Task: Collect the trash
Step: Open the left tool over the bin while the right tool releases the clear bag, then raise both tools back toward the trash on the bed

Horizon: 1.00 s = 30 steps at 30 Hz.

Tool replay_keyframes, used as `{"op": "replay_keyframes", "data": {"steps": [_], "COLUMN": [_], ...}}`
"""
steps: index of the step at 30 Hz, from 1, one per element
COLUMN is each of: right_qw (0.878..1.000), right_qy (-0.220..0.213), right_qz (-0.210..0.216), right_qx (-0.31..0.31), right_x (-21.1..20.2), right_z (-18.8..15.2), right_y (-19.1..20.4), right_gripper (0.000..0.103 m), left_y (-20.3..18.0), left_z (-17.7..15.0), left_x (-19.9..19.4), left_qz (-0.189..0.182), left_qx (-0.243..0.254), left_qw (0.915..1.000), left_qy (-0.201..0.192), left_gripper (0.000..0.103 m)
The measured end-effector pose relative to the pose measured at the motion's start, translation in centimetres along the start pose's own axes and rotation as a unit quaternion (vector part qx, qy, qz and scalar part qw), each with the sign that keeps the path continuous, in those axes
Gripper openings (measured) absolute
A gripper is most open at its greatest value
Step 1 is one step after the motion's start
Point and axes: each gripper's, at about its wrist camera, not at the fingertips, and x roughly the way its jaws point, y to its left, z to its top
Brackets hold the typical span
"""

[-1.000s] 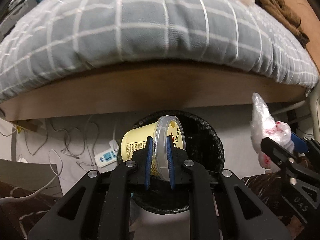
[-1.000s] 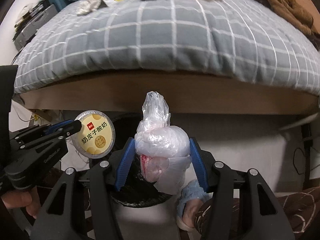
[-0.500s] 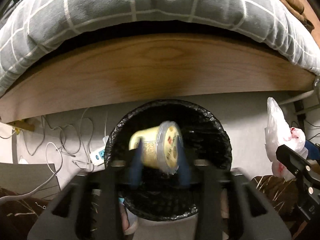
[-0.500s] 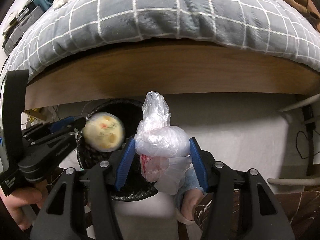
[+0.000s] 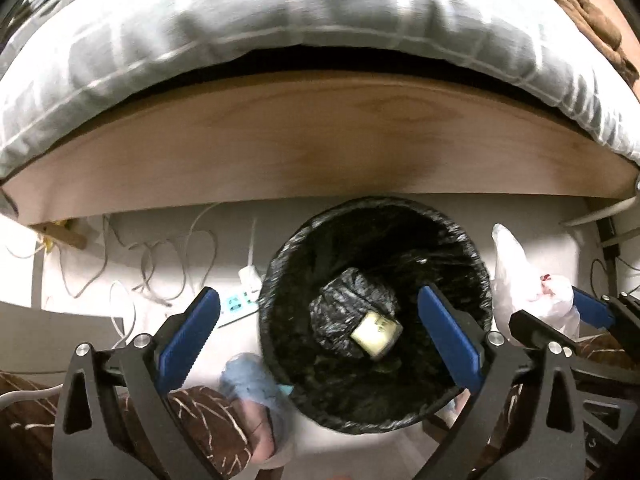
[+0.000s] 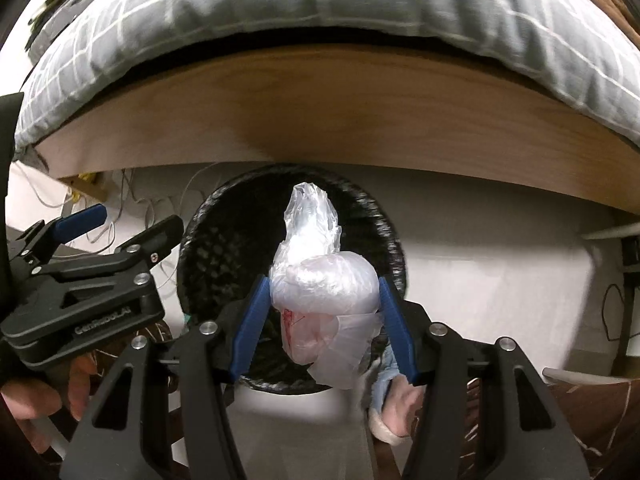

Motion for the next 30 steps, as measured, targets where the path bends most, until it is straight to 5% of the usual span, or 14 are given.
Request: {"op": "replay_keyframes", "data": {"steps": [11, 22, 30], "right_qw": [1.0, 0.998, 0.992], "right_qy": [0.003, -0.051, -0.119], "right_qz": [0.016, -0.02, -0.048], "right_qx": [-0.02, -0.016, 0.007], "right_x": [-0.2, -2.5, -6.7], "right_z": [0.8, 2.9, 4.5], "right_y": [3.8, 3.7, 2.2], "right_gripper": [0.056, 0.089, 0.095], "left_y": [5.4, 5.5, 5.1], "left_z": [-1.2, -0.1, 1.6], "left_x": [-1.5, -3.6, -7.3], "left_qz": [0.024, 0.032, 0.025], "left_qx": [-0.038, -0.03, -0.027], "left_qw": [0.9989, 0.9983, 0.996], "left_qy": [-0.011, -0.039, -0.081], "left_gripper": [0.097, 0.097, 0.097]}}
